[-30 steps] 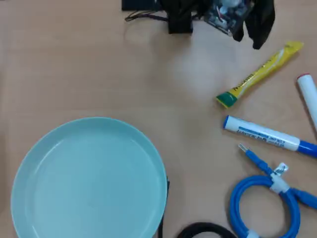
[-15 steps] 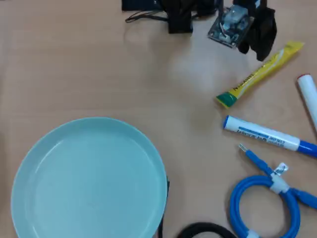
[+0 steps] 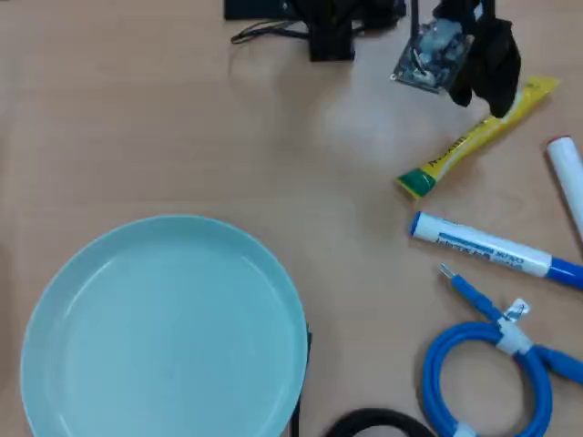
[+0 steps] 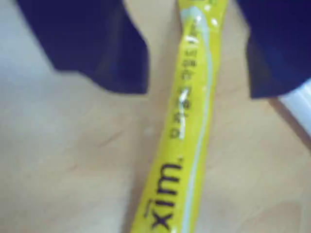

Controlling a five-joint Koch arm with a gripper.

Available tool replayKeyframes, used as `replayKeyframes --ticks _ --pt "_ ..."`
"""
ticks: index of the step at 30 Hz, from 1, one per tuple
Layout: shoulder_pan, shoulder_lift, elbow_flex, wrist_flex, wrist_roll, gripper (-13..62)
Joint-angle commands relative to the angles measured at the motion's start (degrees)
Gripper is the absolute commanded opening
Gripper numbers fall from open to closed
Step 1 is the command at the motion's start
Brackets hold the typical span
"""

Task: Pick up the yellow coffee stick, then put it in the green bowl

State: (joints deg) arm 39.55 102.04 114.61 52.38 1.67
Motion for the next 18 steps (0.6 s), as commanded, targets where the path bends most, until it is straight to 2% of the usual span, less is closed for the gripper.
replayKeyframes --ticks 1,5,18 --pt "-0.79 -3.08 -5.62 -3.43 0.62 25.0" --pt "-0.79 -6.42 -6.06 -3.52 1.41 32.0" --pt "-0.26 -13.45 -11.43 -2.90 1.58 35.2"
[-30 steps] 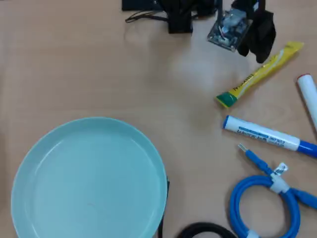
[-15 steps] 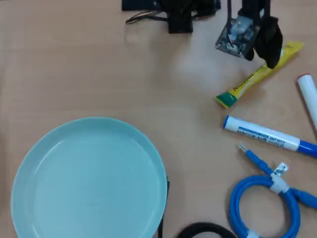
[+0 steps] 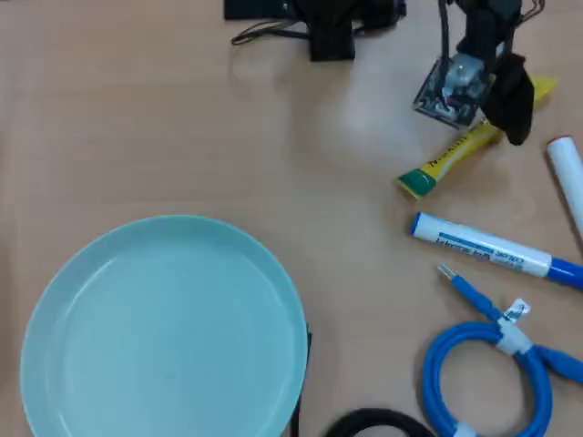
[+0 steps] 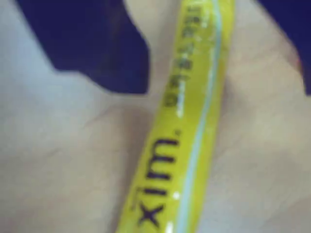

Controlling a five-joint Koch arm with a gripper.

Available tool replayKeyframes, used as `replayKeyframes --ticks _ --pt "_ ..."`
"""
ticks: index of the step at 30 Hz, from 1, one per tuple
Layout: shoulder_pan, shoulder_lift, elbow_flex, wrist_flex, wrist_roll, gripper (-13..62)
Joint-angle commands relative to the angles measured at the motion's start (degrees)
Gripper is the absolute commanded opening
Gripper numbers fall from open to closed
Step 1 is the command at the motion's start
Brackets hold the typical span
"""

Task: Pick up the yellow coffee stick, then put it in the green bowl

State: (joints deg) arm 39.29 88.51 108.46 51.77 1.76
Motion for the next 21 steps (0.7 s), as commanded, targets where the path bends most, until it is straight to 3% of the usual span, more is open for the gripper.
replayKeyframes --ticks 1,5,10,21 --pt "0.09 -0.09 -5.27 -2.29 1.49 35.2" --pt "0.18 -0.97 -5.19 -2.37 1.85 35.7" --pt "0.44 -3.25 -5.27 -2.20 1.85 42.3" --pt "1.93 -5.45 -4.83 -2.29 3.25 42.0"
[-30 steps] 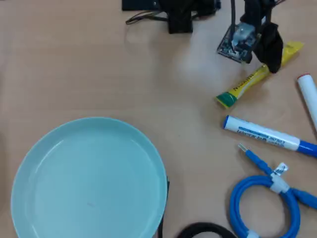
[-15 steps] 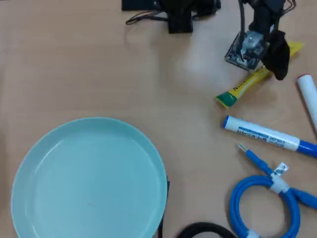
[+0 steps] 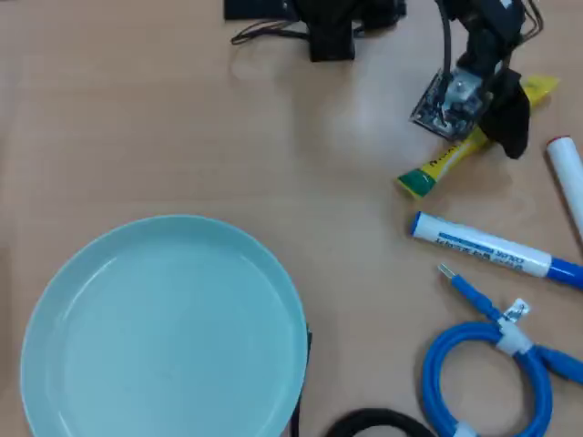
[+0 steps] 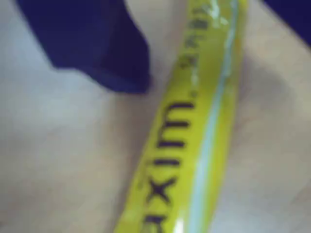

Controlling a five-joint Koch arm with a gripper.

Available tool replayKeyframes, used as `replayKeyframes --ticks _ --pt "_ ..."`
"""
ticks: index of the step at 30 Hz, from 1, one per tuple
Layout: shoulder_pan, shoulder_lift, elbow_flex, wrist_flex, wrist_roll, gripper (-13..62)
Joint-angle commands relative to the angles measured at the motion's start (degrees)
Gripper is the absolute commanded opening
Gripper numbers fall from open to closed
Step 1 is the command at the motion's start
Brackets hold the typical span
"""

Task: Pick up the yellow coffee stick, then put it in the green bowl

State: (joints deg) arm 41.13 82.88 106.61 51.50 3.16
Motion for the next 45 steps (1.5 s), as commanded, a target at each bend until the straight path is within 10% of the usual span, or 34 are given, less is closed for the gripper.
replayKeyframes --ticks 1,20,45 --pt "0.18 0.09 -2.90 -2.02 2.11 41.1" --pt "-0.26 -2.64 -3.34 -5.63 2.81 -8.8" --pt "3.52 6.42 -1.93 7.91 23.12 -7.0"
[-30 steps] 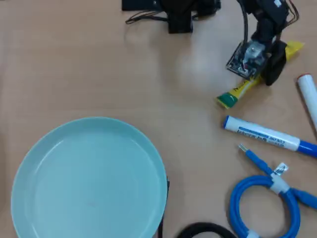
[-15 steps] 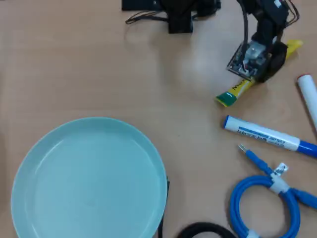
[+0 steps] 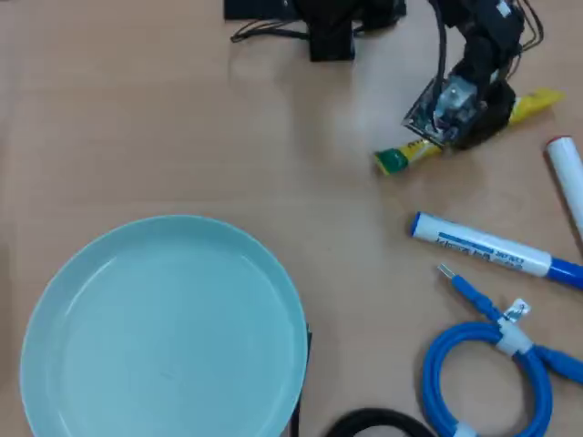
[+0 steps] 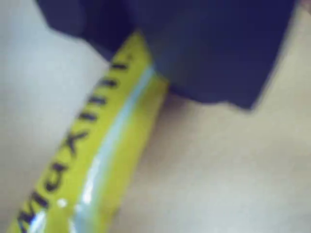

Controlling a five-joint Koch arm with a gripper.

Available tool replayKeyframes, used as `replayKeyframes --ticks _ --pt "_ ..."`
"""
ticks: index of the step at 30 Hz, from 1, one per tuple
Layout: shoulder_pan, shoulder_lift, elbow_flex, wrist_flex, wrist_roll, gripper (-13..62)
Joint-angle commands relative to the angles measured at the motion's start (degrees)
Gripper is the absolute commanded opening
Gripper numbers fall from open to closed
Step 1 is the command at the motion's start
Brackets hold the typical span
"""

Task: Pick up the yellow coffee stick, then put it in the green bowl

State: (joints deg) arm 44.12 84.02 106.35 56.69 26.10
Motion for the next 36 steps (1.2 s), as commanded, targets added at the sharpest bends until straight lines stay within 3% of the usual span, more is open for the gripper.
replayKeyframes --ticks 1,19,36 --pt "0.97 6.59 -1.67 4.39 0.00 -7.0" --pt "14.59 11.16 -27.95 31.20 -10.63 -7.0" --pt "43.33 14.59 -34.19 24.87 -17.40 -7.0"
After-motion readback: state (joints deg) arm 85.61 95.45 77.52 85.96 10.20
